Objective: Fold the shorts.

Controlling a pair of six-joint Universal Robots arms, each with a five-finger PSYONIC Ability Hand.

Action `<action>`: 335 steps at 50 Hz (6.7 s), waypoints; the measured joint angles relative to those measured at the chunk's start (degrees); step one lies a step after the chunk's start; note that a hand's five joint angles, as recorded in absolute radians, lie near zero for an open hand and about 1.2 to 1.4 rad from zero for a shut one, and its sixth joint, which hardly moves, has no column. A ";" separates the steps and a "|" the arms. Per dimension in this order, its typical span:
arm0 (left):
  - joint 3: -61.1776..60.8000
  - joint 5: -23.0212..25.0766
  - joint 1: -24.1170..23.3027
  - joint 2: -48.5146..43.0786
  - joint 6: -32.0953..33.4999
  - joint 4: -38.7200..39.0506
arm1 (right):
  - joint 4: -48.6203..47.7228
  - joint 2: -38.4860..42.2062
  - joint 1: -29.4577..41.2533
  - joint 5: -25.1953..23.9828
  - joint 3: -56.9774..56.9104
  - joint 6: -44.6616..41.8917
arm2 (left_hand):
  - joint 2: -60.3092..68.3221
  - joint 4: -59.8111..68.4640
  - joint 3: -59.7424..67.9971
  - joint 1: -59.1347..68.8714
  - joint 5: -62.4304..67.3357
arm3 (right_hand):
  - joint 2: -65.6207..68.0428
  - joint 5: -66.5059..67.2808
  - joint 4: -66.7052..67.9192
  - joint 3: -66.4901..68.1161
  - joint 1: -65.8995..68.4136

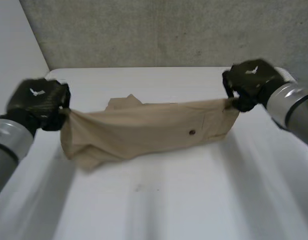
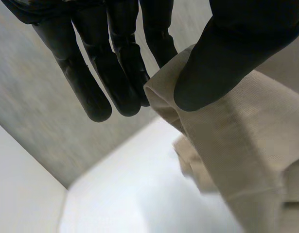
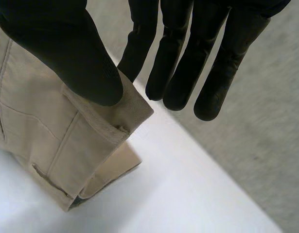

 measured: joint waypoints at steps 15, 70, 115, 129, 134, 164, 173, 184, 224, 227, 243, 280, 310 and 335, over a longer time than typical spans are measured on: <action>25.46 -7.46 -3.95 -27.79 11.65 7.56 | -4.17 18.61 2.80 4.45 -13.81 -6.05 | 0.11 0.21 0.05 0.12 0.00 | 0.00 0.00 0.00 0.00 0.00; -9.71 -15.23 -9.64 -14.03 6.24 16.94 | -23.47 7.83 1.02 2.21 23.02 2.06 | -39.31 -39.17 -38.57 -36.07 -37.62 | -6.12 -4.74 -6.68 -6.31 -2.08; 8.94 2.63 4.80 -24.10 -9.49 -1.63 | -13.34 30.18 1.33 -3.21 -5.44 8.34 | -54.40 -54.06 -53.62 -48.57 -52.81 | -19.69 -21.42 -20.64 -20.14 -13.54; 7.73 2.53 3.94 -23.71 -9.30 -1.33 | -12.23 30.65 1.32 -3.31 -5.73 8.34 | -54.40 -54.06 -53.62 -48.57 -52.81 | -20.41 -20.87 -21.52 -20.98 -13.93; 7.72 2.51 3.99 -23.71 -9.27 -1.32 | -12.19 30.99 1.33 -3.34 -5.97 8.05 | -54.39 -54.06 -53.62 -48.57 -52.81 | -15.52 -17.77 -16.93 -16.48 -10.76; 6.84 2.53 1.26 -25.06 -8.32 -0.54 | -13.57 15.50 -1.35 -6.07 13.17 -0.15 | -44.96 -44.99 -44.94 -40.08 -43.01 | 0.26 0.73 -0.07 -0.08 3.01; 7.32 2.02 -0.74 -27.90 -4.41 4.86 | -16.79 14.73 -2.11 -6.63 15.82 -0.97 | -40.94 -40.69 -40.86 -36.17 -38.81 | -3.25 -2.07 -3.38 -3.20 0.37; 11.16 1.84 -0.28 -28.42 -3.16 6.37 | -16.02 15.92 -1.57 -6.63 8.92 7.46 | -36.97 -36.79 -36.91 -32.03 -35.07 | -31.69 -30.61 -33.14 -32.48 -23.31; 10.92 1.96 0.14 -28.39 -3.59 2.93 | -5.65 32.06 -0.81 -7.45 -11.87 11.17 | -37.25 -37.30 -37.04 -32.22 -35.88 | -0.30 -2.06 -0.10 -0.09 -3.02; 10.76 1.93 0.11 -28.19 -3.59 2.71 | -5.57 29.72 -0.89 -7.69 -10.48 11.14 | -37.30 -37.47 -37.05 -32.23 -36.00 | -0.30 -1.04 -0.10 -0.09 -2.01; 7.74 2.21 -0.66 -27.55 -2.80 1.35 | -7.93 19.17 -1.46 -8.18 3.10 8.91 | -37.99 -38.04 -37.41 -32.84 -36.53 | -0.30 -0.24 -0.09 -0.09 -2.01; 10.54 1.64 -0.07 -31.54 6.23 4.77 | -8.50 17.53 -1.40 -7.72 6.56 2.76 | -0.10 -0.23 -0.29 0.02 -1.24 | -0.30 -0.24 -0.08 -0.09 -2.01; -20.61 2.31 -3.23 2.26 6.64 -18.81 | 10.78 -1.50 -10.26 -7.47 25.98 -25.78 | 0.14 -0.01 -0.25 0.11 -1.24 | -0.30 0.00 -0.06 -0.09 -2.01; -0.73 2.68 -8.23 -4.96 6.85 0.55 | 5.06 -5.63 -14.27 -11.47 34.30 -24.62 | -49.63 -49.82 -49.28 -43.98 -48.17 | -0.30 0.39 -0.06 -0.09 1.92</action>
